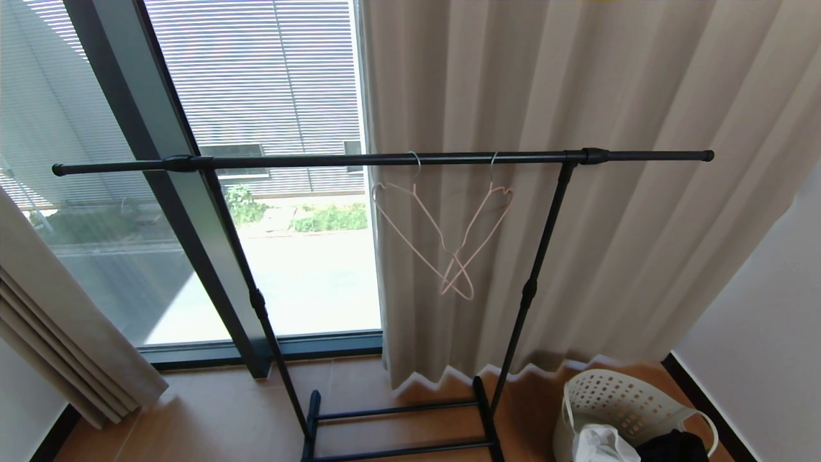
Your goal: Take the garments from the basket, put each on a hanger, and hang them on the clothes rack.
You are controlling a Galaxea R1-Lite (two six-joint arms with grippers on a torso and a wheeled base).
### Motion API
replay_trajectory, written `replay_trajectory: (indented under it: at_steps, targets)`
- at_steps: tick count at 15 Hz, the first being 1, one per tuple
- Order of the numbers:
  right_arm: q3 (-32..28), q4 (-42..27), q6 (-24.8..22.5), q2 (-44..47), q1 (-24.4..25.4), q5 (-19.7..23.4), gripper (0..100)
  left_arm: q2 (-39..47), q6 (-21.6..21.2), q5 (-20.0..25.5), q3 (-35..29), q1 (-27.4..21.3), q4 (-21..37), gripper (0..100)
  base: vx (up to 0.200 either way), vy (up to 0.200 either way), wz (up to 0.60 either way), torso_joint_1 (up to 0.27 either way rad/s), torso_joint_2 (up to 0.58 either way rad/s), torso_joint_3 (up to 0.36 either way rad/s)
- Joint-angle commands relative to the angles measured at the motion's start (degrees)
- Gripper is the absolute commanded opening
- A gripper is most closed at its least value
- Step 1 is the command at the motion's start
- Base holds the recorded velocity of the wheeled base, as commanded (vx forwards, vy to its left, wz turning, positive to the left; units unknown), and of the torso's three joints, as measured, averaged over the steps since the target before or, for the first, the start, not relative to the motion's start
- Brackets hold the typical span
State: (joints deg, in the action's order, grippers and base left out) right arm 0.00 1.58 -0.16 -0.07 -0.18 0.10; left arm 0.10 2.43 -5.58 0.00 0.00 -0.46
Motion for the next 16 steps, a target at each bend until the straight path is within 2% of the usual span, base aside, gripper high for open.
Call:
replay_trajectory:
  at_steps: [1,16]
  targets:
    - [0.0,0.0,0.0,0.1,0.0,0.1,100,0.0,0.0,0.0,0.0,0.0,0.0,100,0.0,0.0,0.0,-0.11,0.23,0.129]
    - [0.0,0.0,0.1,0.1,0.0,0.0,100,0.0,0.1,0.0,0.0,0.0,0.0,100,0.0,0.0,0.0,-0.149,0.34,0.193]
